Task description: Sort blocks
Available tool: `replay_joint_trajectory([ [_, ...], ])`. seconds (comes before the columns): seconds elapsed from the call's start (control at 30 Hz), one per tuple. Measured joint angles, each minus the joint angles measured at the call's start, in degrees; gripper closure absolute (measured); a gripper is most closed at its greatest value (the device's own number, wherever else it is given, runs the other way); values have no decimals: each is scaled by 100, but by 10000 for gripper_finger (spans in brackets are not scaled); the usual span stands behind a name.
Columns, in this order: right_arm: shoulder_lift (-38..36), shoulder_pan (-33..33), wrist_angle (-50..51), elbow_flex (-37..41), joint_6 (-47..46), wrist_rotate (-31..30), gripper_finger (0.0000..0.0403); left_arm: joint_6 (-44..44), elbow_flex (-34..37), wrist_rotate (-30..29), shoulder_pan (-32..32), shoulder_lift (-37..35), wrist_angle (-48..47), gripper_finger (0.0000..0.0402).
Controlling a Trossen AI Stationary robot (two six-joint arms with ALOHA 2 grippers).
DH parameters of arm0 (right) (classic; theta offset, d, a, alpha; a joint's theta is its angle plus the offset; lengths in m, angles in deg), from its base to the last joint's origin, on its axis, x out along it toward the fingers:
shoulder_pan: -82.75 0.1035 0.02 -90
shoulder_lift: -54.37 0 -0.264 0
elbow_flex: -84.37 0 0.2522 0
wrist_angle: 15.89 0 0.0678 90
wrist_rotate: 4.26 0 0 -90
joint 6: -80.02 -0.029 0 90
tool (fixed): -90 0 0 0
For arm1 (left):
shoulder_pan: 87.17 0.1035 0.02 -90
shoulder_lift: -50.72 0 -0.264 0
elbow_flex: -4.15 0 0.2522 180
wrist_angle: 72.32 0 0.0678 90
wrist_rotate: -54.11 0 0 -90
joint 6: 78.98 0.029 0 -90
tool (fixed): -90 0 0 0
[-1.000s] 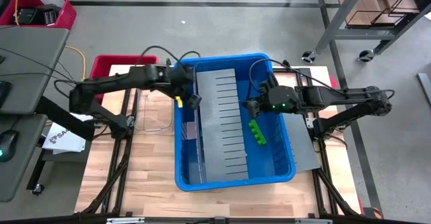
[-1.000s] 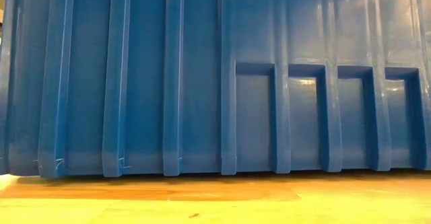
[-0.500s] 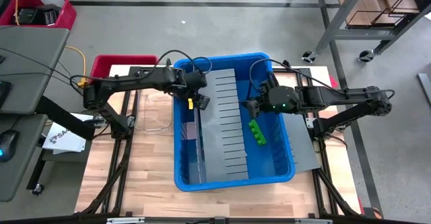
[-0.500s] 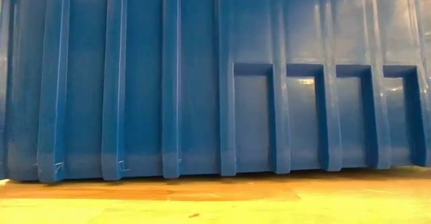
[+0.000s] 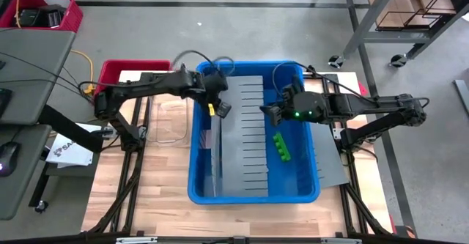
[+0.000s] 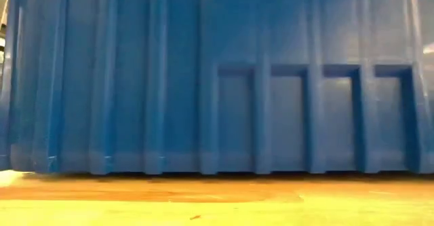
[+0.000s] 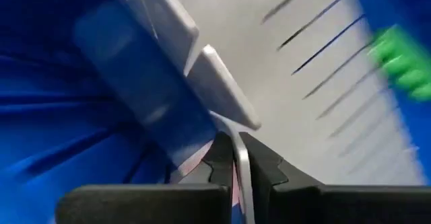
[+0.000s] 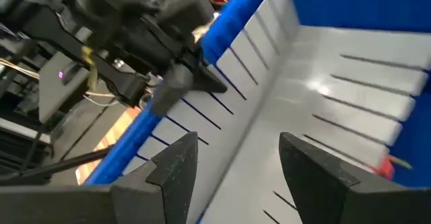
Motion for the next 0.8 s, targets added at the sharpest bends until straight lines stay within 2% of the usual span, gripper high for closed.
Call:
replay_joint_trajectory([
  [0.17,0,-23,-451,0,277,-34,203,345,-694,-208,22,-358,196,399],
  [0.5,-2,-43,-1437,0,960,-33,203,955,-1925,-214,155,-1143,121,401],
  [0.63,-2,-43,-1943,0,1380,-27,203,1203,-2413,-107,153,-1416,154,401],
  [0.8,-2,-43,-2654,0,2114,91,203,1225,-2995,533,149,-1637,259,401],
])
